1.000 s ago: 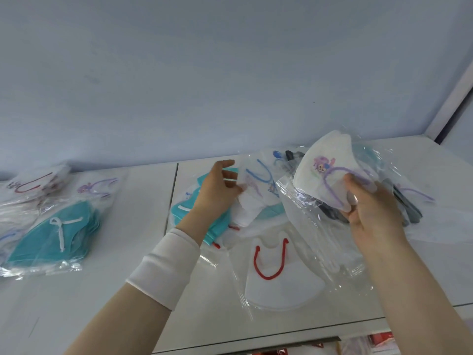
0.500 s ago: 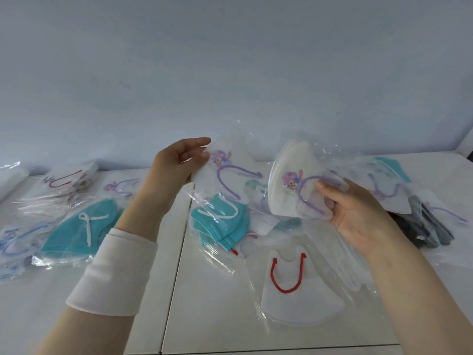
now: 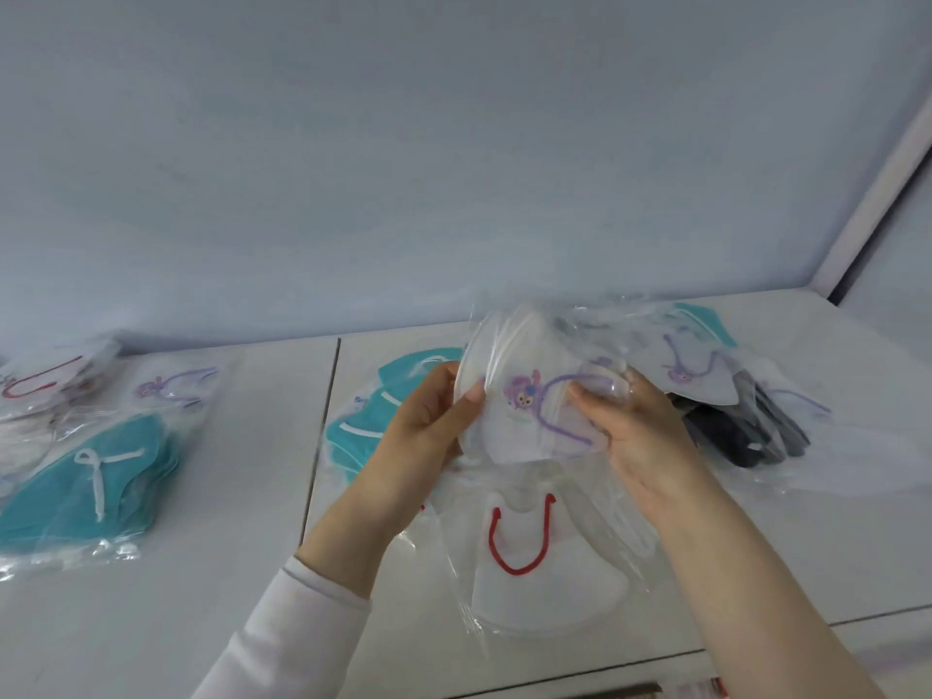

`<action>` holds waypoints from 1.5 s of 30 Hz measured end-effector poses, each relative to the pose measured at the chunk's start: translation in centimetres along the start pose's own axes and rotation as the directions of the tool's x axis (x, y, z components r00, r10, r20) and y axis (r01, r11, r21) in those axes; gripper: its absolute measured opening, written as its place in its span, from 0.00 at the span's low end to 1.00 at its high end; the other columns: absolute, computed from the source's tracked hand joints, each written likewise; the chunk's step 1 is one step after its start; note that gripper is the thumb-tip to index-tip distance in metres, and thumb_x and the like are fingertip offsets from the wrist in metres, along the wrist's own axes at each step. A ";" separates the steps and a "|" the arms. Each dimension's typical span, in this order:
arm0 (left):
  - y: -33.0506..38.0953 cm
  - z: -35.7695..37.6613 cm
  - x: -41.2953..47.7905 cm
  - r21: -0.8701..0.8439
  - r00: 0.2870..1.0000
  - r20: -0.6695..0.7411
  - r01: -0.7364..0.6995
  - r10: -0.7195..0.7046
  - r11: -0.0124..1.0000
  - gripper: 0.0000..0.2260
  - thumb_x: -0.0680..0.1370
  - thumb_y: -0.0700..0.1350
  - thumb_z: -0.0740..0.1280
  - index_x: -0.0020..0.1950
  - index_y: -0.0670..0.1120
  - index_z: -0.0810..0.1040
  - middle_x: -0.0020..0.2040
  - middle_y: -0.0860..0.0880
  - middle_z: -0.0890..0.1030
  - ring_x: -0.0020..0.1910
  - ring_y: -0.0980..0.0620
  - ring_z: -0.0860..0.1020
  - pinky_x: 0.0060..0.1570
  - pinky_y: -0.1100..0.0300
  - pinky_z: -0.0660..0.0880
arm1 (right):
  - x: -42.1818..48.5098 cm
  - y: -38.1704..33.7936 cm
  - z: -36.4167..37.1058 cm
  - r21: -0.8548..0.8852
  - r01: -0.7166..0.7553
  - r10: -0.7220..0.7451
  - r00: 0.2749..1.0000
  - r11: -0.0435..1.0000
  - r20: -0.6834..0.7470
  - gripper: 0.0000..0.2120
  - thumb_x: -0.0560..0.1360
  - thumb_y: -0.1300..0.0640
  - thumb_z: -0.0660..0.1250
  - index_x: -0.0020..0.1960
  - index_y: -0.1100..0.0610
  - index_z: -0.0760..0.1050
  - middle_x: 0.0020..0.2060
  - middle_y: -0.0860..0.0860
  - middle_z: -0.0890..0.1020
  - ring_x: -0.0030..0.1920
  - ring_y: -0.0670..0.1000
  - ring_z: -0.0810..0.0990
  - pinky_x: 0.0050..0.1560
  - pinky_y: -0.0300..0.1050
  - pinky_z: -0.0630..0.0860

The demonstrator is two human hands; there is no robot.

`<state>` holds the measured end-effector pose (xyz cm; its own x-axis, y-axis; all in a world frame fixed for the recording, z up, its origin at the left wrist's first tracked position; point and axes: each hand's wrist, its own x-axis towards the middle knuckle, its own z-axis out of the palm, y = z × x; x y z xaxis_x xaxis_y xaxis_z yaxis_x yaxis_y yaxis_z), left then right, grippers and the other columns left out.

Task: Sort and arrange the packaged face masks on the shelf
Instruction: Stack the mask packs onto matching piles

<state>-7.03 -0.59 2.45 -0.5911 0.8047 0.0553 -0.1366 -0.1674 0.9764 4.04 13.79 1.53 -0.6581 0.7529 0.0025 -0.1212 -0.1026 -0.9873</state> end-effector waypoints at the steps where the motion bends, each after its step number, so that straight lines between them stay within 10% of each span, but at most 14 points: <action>1: -0.2 0.6 -0.1 0.059 1.000 0.004 -0.009 0.009 0.998 0.15 0.71 0.50 0.66 0.56 0.46 0.75 0.47 0.49 0.83 0.45 0.52 0.82 0.40 0.63 0.77 | -0.5 -0.1 0.0 -0.014 0.027 -0.027 1.000 1.000 -0.010 0.08 0.73 0.65 0.68 0.49 0.55 0.76 0.43 0.50 0.82 0.47 0.49 0.81 0.50 0.43 0.75; 7: -2.8 2.6 -0.3 0.364 0.987 -0.062 -0.114 0.146 0.925 0.11 0.73 0.41 0.70 0.52 0.53 0.74 0.44 0.57 0.83 0.44 0.61 0.81 0.41 0.68 0.76 | -3.4 0.5 -1.2 -0.181 0.337 -0.336 0.941 0.924 0.037 0.26 0.72 0.65 0.69 0.61 0.43 0.65 0.61 0.42 0.73 0.57 0.40 0.76 0.55 0.34 0.74; 16: -2.6 3.3 1.4 0.216 0.985 -0.163 -0.022 0.058 0.976 0.09 0.75 0.39 0.69 0.51 0.51 0.77 0.42 0.53 0.84 0.41 0.57 0.82 0.40 0.65 0.78 | -1.1 -1.1 -6.1 -0.401 0.228 -0.255 0.967 0.887 -0.015 0.24 0.72 0.53 0.67 0.66 0.47 0.65 0.61 0.46 0.75 0.59 0.43 0.76 0.62 0.41 0.72; 19: -2.2 3.1 2.2 0.082 0.978 -0.209 0.015 0.003 0.996 0.09 0.75 0.40 0.68 0.54 0.49 0.78 0.47 0.46 0.84 0.45 0.49 0.81 0.45 0.57 0.75 | 1.6 -2.3 -10.9 -0.816 0.039 -0.171 0.983 0.576 -0.073 0.30 0.72 0.50 0.70 0.71 0.53 0.64 0.70 0.49 0.67 0.69 0.49 0.67 0.67 0.42 0.63; 23: -2.7 5.0 2.6 0.027 0.963 -0.268 0.022 -0.014 0.999 0.11 0.74 0.40 0.70 0.55 0.45 0.78 0.46 0.45 0.83 0.44 0.48 0.80 0.42 0.59 0.74 | 3.5 -2.3 -13.8 -0.957 0.016 0.041 0.999 0.289 0.029 0.28 0.72 0.47 0.69 0.70 0.50 0.67 0.69 0.52 0.69 0.65 0.53 0.71 0.60 0.45 0.68; 28: -3.5 8.1 2.9 0.028 0.883 -0.468 -0.028 0.038 0.999 0.11 0.77 0.40 0.66 0.58 0.43 0.75 0.47 0.45 0.81 0.41 0.50 0.81 0.36 0.63 0.76 | 4.8 -1.8 -16.5 -0.910 0.224 -0.331 0.938 0.350 0.103 0.12 0.76 0.50 0.65 0.54 0.53 0.80 0.46 0.49 0.84 0.39 0.48 0.79 0.41 0.40 0.72; 34: -5.2 14.0 3.6 0.054 0.813 -0.578 -0.045 0.068 0.997 0.14 0.77 0.36 0.65 0.62 0.44 0.72 0.49 0.48 0.81 0.46 0.51 0.79 0.41 0.59 0.76 | 4.1 -4.5 -17.1 -0.712 0.477 -0.614 0.785 0.515 0.081 0.11 0.76 0.54 0.63 0.44 0.61 0.79 0.44 0.49 0.84 0.38 0.41 0.78 0.36 0.28 0.71; 39: -5.2 17.7 3.5 -0.160 0.862 -0.505 -0.055 -0.034 0.986 0.12 0.78 0.39 0.62 0.61 0.47 0.74 0.50 0.47 0.83 0.47 0.49 0.81 0.48 0.49 0.77 | 1.9 -1.9 -14.0 -0.601 0.691 -0.521 0.712 0.403 0.469 0.15 0.76 0.48 0.58 0.45 0.58 0.78 0.50 0.49 0.84 0.46 0.48 0.83 0.40 0.46 0.79; 42: -4.8 17.7 2.9 -0.239 0.884 -0.464 -0.067 -0.053 0.969 0.17 0.74 0.52 0.62 0.61 0.47 0.74 0.52 0.46 0.83 0.49 0.48 0.82 0.48 0.48 0.79 | 1.2 -1.6 -13.4 -0.549 0.736 -0.470 0.676 0.395 0.567 0.21 0.78 0.44 0.54 0.52 0.55 0.80 0.59 0.47 0.80 0.60 0.44 0.77 0.56 0.40 0.73; 45: -4.7 16.9 2.6 -0.154 0.872 -0.489 -0.068 -0.017 0.986 0.19 0.70 0.52 0.65 0.58 0.47 0.75 0.49 0.48 0.84 0.47 0.49 0.83 0.43 0.53 0.81 | 0.9 -2.4 -13.0 -0.451 0.678 -0.292 0.690 0.581 0.662 0.23 0.79 0.43 0.52 0.65 0.54 0.72 0.65 0.46 0.75 0.66 0.41 0.70 0.66 0.36 0.65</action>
<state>5.54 11.87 1.54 -0.9020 0.4259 -0.0704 -0.2175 -0.3073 0.9264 13.39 23.11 1.86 -0.9107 0.1196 0.3953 -0.1814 0.7440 -0.6431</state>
